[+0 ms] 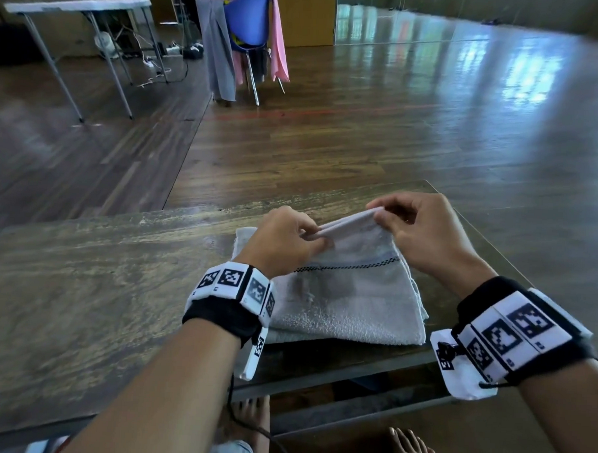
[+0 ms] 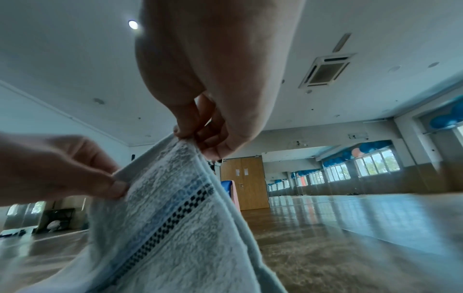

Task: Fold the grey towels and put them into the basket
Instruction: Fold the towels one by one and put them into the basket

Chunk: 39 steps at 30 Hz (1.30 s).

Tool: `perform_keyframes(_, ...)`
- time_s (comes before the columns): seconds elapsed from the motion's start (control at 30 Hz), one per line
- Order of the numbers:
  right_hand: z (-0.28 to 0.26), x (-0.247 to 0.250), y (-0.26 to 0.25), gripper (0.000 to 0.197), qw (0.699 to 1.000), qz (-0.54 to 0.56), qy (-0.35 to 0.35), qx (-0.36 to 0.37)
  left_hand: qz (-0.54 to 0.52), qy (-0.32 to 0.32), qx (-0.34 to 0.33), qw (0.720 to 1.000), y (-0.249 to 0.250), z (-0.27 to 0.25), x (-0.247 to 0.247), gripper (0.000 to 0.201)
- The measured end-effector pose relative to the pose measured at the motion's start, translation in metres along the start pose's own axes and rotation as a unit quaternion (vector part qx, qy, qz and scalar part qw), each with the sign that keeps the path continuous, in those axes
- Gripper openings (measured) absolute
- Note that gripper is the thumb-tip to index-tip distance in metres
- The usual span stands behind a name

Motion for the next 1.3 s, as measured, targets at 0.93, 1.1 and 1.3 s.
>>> perform_keyframes(0.93, 0.030, 0.076, 0.101, 0.019, 0.979, -0.045, 0.131, -0.152, 0.029, 0.192, 0.103, 0.976, -0.047, -0.036, 0.061, 0.028)
perform_keyframes(1.1, 0.029, 0.062, 0.120, 0.012, 0.962, -0.048, 0.043, -0.267, 0.049, 0.098, 0.181, 0.977, -0.053, -0.033, 0.049, 0.013)
perform_keyframes(1.3, 0.036, 0.050, 0.101, 0.011, 0.960, 0.046, 0.008, -0.277, 0.041, 0.212, 0.183, 0.959, -0.038, -0.025, 0.060, 0.013)
Point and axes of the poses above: each hand's wrist, its own z-axis towards the middle knuckle, its own x-axis out of the back of the hand, y = z × x, the point moved 7 cm from there along z, towards the middle knuckle, and after that the axes turned 12 degrees about -x, right-handed, at the moved point
